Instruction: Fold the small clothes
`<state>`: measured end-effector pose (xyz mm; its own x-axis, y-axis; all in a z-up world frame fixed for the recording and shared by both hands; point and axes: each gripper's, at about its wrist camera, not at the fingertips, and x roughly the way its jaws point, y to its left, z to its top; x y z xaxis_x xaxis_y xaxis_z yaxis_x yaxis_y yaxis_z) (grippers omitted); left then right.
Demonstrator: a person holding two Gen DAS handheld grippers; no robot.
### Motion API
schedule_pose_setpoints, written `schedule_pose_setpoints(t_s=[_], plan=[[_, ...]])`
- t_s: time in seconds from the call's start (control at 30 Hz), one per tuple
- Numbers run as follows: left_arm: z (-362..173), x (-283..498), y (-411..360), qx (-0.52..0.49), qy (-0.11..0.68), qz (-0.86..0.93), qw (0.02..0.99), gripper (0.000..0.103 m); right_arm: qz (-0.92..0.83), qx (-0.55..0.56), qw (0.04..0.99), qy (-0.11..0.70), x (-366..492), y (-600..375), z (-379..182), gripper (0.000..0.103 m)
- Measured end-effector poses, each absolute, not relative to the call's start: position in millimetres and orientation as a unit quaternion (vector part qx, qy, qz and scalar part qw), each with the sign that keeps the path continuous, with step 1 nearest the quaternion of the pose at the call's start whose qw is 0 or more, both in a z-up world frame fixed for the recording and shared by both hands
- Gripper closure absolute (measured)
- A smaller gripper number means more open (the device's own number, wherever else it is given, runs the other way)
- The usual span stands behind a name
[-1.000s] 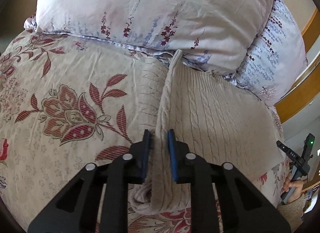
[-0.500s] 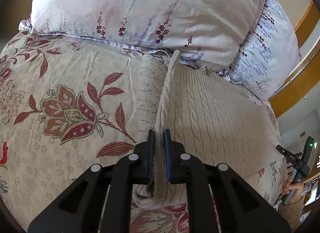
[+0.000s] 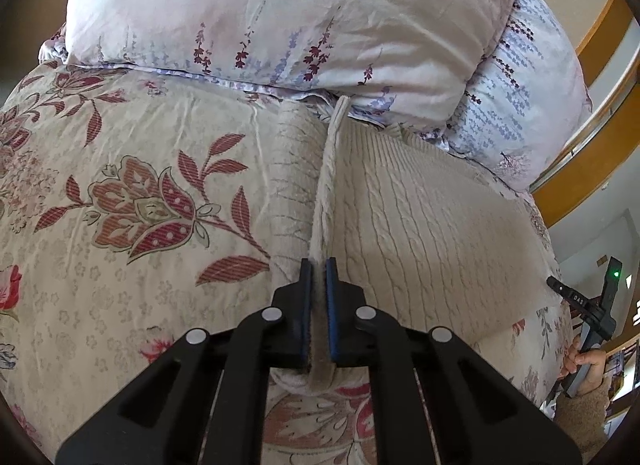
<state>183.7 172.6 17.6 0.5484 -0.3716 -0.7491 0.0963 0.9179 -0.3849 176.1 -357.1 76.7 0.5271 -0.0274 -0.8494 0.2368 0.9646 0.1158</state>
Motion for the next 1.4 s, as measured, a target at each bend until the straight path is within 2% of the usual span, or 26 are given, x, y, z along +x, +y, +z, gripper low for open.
schedule_pose_setpoints(t_s=[0.2,0.27,0.3,0.37,0.4,0.47,0.53,0.7,0.87,0.97,1.03,1.07,1.4], plan=[[13.5,184.4,174.2,-0.15,0.455,-0.131,0.868,0.094,-0.083,0.103,0.858,0.497,182.1,-355.5,64.7,0.092],[20.2,182.8,172.9,-0.144,0.45,-0.128,0.872,0.09,-0.087,0.099,0.86,0.493,182.5,-353.5,72.7,0.086],[26.7,181.1,171.9,-0.137,0.441,-0.125,0.878,0.087,-0.09,0.098,0.862,0.488,182.3,-352.0,77.4,0.08],[40.9,177.2,168.1,-0.124,0.415,-0.121,0.893,0.07,-0.081,0.091,0.877,0.465,183.6,-343.8,91.5,0.07],[48.8,175.4,163.2,-0.116,0.399,-0.122,0.901,0.067,-0.068,0.087,0.884,0.454,185.9,-337.0,96.9,0.063],[56.9,175.2,149.0,-0.101,0.387,-0.137,0.906,0.057,-0.037,0.078,0.889,0.45,194.3,-319.6,100.8,0.059],[56.8,178.8,130.7,-0.084,0.391,-0.15,0.904,0.054,-0.002,0.069,0.887,0.456,204.9,-299.2,97.5,0.059],[33.8,192.4,112.6,-0.065,0.427,-0.142,0.891,0.054,0.022,0.035,0.868,0.494,223.4,-265.4,69.2,0.058],[14.9,192.5,124.8,-0.078,0.445,-0.142,0.881,0.056,0.024,0.023,0.871,0.491,219.6,-264.1,63.0,0.056],[23.1,192.3,143.1,-0.138,0.438,-0.153,0.875,0.054,0.012,0.021,0.868,0.497,221.2,-260.0,67.7,0.053],[27.5,194.1,160.2,-0.173,0.43,-0.141,0.875,0.047,0.014,0.022,0.87,0.493,221.0,-258.4,69.9,0.041],[28.2,195.9,166.7,-0.181,0.428,-0.13,0.876,0.046,0.016,0.023,0.87,0.492,221.1,-256.6,69.9,0.039],[-0.7,224.7,197.3,-0.285,0.467,-0.107,0.83,0.045,0.036,0.014,0.883,0.468,231.3,-227.8,74.5,0.039]])
